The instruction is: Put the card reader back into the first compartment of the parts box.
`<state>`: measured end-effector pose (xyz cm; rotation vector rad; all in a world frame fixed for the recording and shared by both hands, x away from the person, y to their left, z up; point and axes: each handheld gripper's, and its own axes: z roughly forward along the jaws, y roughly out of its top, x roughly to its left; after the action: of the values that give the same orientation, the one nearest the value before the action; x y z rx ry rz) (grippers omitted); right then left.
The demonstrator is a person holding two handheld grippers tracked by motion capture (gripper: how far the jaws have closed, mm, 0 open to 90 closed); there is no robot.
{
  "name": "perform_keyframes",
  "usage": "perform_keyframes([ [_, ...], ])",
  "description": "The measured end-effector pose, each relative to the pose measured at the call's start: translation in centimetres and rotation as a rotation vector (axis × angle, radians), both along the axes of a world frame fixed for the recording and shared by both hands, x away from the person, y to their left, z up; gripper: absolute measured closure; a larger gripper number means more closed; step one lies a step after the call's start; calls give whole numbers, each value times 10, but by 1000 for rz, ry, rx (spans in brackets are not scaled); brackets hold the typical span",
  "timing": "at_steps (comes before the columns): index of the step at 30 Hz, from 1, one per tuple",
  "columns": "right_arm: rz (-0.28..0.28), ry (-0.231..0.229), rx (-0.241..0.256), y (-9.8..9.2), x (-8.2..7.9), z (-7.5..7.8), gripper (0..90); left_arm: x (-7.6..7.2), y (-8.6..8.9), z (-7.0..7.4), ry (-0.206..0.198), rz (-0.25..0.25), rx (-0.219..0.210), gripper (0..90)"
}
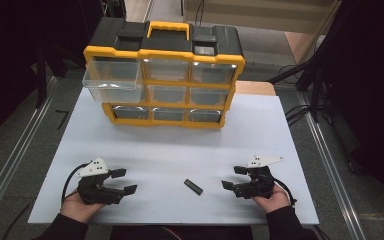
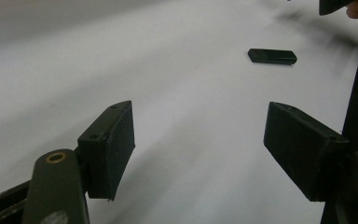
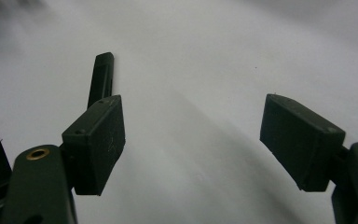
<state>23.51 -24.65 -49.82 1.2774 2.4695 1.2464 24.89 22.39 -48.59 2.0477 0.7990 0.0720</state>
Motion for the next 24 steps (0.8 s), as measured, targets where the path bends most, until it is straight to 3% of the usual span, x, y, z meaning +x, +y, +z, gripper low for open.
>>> perform_keyframes([
  [5, 5, -3, -5, -1, 2, 0, 204, 2, -1, 0, 0, 0, -1, 264],
  [14, -10, 43, 22, -5, 5, 0, 204, 3, -3, 1, 8, 0, -1, 264],
  [24, 1, 50, 27, -4, 6, -1, 204, 4, -2, 1, 18, 2, 2, 264],
])
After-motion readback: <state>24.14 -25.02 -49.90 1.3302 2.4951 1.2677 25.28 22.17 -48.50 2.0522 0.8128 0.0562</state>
